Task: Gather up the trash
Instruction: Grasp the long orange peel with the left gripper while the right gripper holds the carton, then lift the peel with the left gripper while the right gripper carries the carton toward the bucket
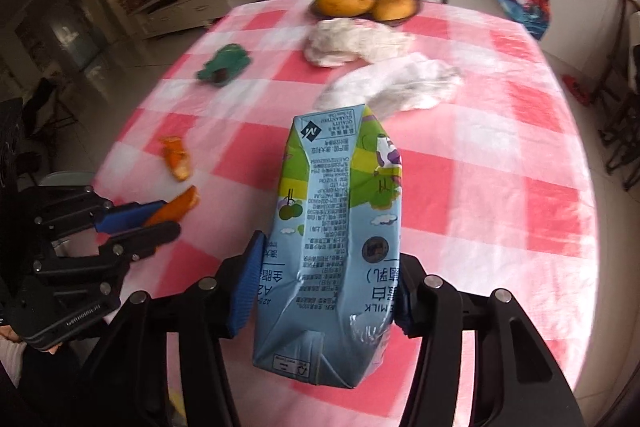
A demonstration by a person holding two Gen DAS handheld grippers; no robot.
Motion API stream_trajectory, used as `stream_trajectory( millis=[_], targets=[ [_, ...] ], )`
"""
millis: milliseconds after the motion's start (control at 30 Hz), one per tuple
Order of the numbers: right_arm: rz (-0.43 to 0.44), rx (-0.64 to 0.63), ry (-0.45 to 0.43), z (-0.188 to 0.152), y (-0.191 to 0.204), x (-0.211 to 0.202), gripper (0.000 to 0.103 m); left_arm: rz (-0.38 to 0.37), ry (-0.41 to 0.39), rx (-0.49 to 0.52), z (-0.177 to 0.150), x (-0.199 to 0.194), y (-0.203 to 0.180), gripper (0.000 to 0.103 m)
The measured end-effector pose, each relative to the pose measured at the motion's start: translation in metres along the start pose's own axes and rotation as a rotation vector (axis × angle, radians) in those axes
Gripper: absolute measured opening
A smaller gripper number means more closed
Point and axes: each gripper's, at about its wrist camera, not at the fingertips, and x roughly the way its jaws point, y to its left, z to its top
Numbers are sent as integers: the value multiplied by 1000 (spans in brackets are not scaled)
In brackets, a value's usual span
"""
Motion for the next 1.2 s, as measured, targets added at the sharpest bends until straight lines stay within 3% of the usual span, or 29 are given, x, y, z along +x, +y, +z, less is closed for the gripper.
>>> stream_trajectory(
  millis=[233,333,367,433,467,533,567,700,900,1200],
  targets=[
    [-28,-68,15,-4,17,4,54,22,40,-31,-13,1,8,17],
    [-36,-70,15,-5,19,4,55,21,45,-43,-11,2,10,29],
    [-42,-68,15,-5,18,4,58,31,44,-46,-11,3,10,38],
    [-49,-66,9,-5,18,4,61,45,43,-49,-11,3,12,41],
    [-51,-66,5,-4,18,3,61,50,40,-51,-10,4,13,41],
    [-48,-72,-1,-3,19,3,61,44,41,-59,-9,4,15,23],
    [-49,-77,-3,-3,21,3,54,34,42,-70,-8,4,18,15],
    [-25,-76,-7,-2,22,3,54,21,-3,-160,-4,-5,35,15],
    [63,32,-64,2,8,-9,53,17,-80,-306,-1,-20,60,15],
    [121,87,-92,4,4,-10,54,5,-126,-345,4,-26,63,15]
  ],
)
